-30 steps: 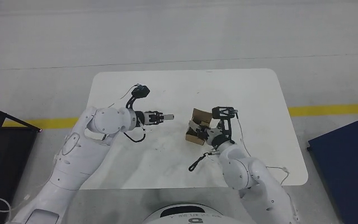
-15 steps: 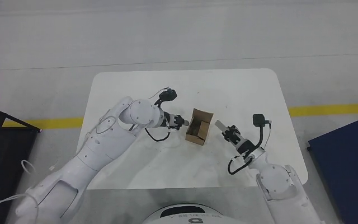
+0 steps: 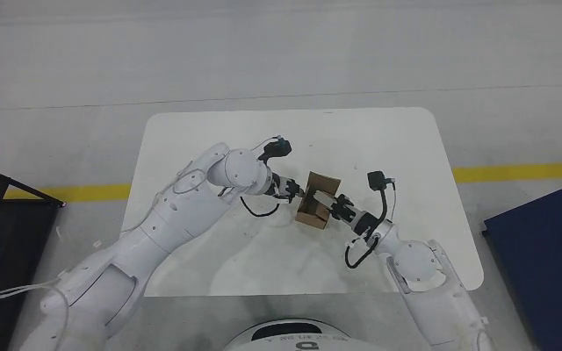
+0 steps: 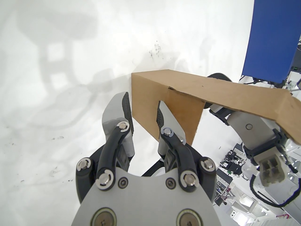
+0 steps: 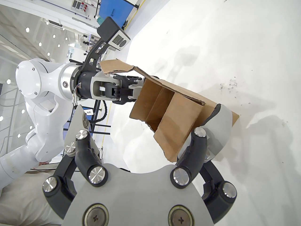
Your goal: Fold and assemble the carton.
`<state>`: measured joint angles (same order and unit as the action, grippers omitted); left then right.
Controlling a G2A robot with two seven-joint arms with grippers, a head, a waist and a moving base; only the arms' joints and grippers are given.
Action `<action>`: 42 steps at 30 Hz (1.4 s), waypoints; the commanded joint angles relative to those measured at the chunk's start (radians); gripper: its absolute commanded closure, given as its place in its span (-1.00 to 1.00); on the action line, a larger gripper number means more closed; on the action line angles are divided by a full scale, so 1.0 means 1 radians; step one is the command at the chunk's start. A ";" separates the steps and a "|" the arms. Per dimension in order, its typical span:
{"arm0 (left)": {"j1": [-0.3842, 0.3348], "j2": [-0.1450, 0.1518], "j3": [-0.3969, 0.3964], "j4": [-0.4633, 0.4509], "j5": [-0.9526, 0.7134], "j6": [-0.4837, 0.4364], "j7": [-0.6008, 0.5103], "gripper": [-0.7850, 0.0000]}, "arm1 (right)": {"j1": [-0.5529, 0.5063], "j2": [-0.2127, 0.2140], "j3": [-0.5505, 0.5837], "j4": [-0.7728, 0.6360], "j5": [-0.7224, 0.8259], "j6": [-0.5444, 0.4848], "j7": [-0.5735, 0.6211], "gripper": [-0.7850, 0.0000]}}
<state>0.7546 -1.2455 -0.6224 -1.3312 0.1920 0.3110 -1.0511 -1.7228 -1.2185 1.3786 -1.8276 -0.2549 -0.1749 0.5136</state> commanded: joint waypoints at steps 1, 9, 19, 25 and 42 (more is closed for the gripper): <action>-0.004 -0.003 -0.004 0.009 -0.013 -0.003 0.001 0.21 | 0.011 0.000 -0.004 0.008 -0.002 0.005 0.000 -1.00; -0.008 0.002 -0.042 0.026 -0.030 -0.041 -0.030 0.11 | 0.032 0.003 0.000 0.019 0.020 0.002 -0.005 -1.00; 0.033 0.029 -0.108 -0.010 -0.024 -0.063 -0.057 0.22 | 0.052 0.005 -0.022 0.031 0.021 0.023 -0.005 -1.00; 0.044 0.025 -0.111 -0.017 -0.060 -0.091 -0.058 0.19 | 0.065 0.005 -0.040 0.039 0.028 0.026 -0.004 -0.95; -0.023 -0.005 -0.016 0.013 0.081 -0.030 -0.103 1.00 | 0.062 0.011 -0.062 0.034 0.031 -0.020 -0.013 -0.94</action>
<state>0.7348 -1.2503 -0.6400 -1.3162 0.2634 0.2755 -1.1489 -1.6608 -1.2082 1.3161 -1.7899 -0.2193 -0.1869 0.5022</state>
